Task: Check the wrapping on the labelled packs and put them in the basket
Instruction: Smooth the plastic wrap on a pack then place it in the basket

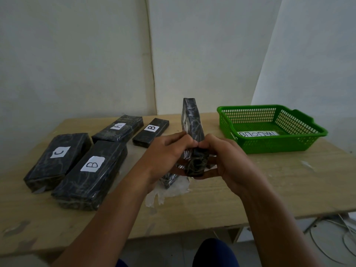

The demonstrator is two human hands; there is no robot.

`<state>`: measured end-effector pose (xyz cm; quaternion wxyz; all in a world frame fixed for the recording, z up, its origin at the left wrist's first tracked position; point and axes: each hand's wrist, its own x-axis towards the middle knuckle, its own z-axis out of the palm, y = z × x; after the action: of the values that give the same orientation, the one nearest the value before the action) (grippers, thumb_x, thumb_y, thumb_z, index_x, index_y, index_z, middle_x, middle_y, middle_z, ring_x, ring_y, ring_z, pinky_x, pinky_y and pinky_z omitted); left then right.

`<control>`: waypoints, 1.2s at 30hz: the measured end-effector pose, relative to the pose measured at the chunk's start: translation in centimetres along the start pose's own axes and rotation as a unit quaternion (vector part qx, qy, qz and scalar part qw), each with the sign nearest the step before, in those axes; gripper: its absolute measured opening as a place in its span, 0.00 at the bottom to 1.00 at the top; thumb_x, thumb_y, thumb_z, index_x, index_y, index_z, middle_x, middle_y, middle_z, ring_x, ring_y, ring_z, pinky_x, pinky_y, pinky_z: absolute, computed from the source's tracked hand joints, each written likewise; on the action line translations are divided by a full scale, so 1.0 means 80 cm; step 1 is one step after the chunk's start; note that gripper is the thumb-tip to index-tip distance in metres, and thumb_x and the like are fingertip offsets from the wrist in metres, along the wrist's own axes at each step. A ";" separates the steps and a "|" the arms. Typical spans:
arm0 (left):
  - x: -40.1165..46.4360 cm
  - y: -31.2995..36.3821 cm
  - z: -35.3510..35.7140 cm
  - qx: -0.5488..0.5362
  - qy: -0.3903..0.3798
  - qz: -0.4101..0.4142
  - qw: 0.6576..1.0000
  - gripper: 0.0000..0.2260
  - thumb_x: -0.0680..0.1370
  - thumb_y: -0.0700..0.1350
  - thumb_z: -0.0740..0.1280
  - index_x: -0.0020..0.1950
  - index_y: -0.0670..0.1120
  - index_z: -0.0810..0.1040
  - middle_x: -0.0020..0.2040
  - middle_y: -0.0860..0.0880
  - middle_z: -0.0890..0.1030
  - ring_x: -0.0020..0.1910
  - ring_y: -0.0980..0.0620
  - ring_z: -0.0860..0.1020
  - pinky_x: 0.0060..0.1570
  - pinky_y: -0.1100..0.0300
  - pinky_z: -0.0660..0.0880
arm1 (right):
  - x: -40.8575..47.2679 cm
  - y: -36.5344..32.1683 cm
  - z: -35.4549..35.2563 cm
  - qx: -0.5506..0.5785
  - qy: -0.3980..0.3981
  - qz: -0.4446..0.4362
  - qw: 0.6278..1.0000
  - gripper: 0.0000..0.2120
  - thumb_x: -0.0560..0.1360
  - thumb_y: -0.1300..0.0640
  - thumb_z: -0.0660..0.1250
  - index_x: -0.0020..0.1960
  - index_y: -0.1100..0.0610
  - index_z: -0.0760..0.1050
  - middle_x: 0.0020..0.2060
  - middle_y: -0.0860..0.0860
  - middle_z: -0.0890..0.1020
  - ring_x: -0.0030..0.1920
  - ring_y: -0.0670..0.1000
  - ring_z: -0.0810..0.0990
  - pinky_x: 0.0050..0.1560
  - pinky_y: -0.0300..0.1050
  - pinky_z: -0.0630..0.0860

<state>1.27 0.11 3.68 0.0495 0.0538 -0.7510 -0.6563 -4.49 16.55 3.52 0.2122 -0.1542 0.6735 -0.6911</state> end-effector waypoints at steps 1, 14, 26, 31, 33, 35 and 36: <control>0.000 0.000 0.000 -0.001 -0.003 -0.003 1.000 0.10 0.81 0.51 0.67 0.52 0.51 0.88 0.51 0.48 0.88 0.51 0.45 0.87 0.52 0.46 0.85 | -0.001 0.001 0.001 -0.003 0.002 0.002 1.000 0.09 0.79 0.55 0.67 0.49 0.58 0.83 0.46 0.57 0.87 0.44 0.55 0.88 0.41 0.54 0.84; -0.003 0.010 -0.003 0.013 0.009 0.064 0.998 0.17 0.83 0.63 0.61 0.71 0.69 0.76 0.69 0.58 0.81 0.56 0.45 0.87 0.51 0.51 0.84 | -0.013 0.007 -0.007 -0.033 -0.022 -0.224 0.974 0.26 0.74 0.51 0.71 0.72 0.45 0.76 0.60 0.39 0.86 0.63 0.44 0.84 0.54 0.45 0.85; -0.012 0.009 0.001 0.062 0.060 0.225 0.971 0.21 0.77 0.45 0.69 0.69 0.58 0.82 0.60 0.57 0.86 0.54 0.36 0.86 0.45 0.42 0.86 | -0.021 -0.003 -0.004 0.051 -0.032 -0.262 0.963 0.19 0.75 0.62 0.70 0.66 0.55 0.81 0.57 0.49 0.89 0.61 0.51 0.86 0.55 0.46 0.84; -0.010 0.012 0.005 0.077 0.098 0.229 0.966 0.15 0.82 0.43 0.69 0.67 0.55 0.84 0.56 0.59 0.88 0.54 0.55 0.87 0.53 0.57 0.85 | -0.020 -0.006 0.000 0.020 0.015 -0.243 0.970 0.17 0.80 0.63 0.69 0.67 0.54 0.81 0.57 0.50 0.89 0.60 0.50 0.87 0.58 0.51 0.85; -0.009 0.015 0.008 0.039 0.109 0.185 0.976 0.14 0.83 0.46 0.68 0.66 0.57 0.84 0.55 0.56 0.88 0.52 0.53 0.87 0.48 0.54 0.85 | -0.020 -0.008 0.001 0.019 0.018 -0.222 0.975 0.22 0.78 0.58 0.71 0.72 0.53 0.79 0.58 0.48 0.88 0.59 0.47 0.87 0.56 0.49 0.86; -0.009 0.021 0.010 -0.008 0.119 0.145 0.982 0.14 0.82 0.50 0.69 0.68 0.58 0.83 0.54 0.53 0.88 0.50 0.49 0.88 0.44 0.51 0.86 | -0.023 -0.012 0.001 0.024 -0.002 -0.199 0.980 0.26 0.76 0.58 0.72 0.74 0.53 0.77 0.58 0.47 0.88 0.57 0.47 0.88 0.50 0.42 0.85; -0.008 0.023 0.009 -0.007 0.119 0.137 0.983 0.15 0.82 0.51 0.69 0.69 0.58 0.82 0.53 0.52 0.89 0.48 0.49 0.88 0.44 0.51 0.86 | -0.023 -0.014 0.001 0.027 -0.007 -0.195 0.980 0.24 0.77 0.60 0.71 0.73 0.52 0.77 0.58 0.47 0.88 0.56 0.47 0.88 0.48 0.40 0.85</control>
<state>1.80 1.12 5.40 0.2281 0.0275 -0.7356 -0.6373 -2.92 17.43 4.74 0.0818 -0.2814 0.6104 -0.7359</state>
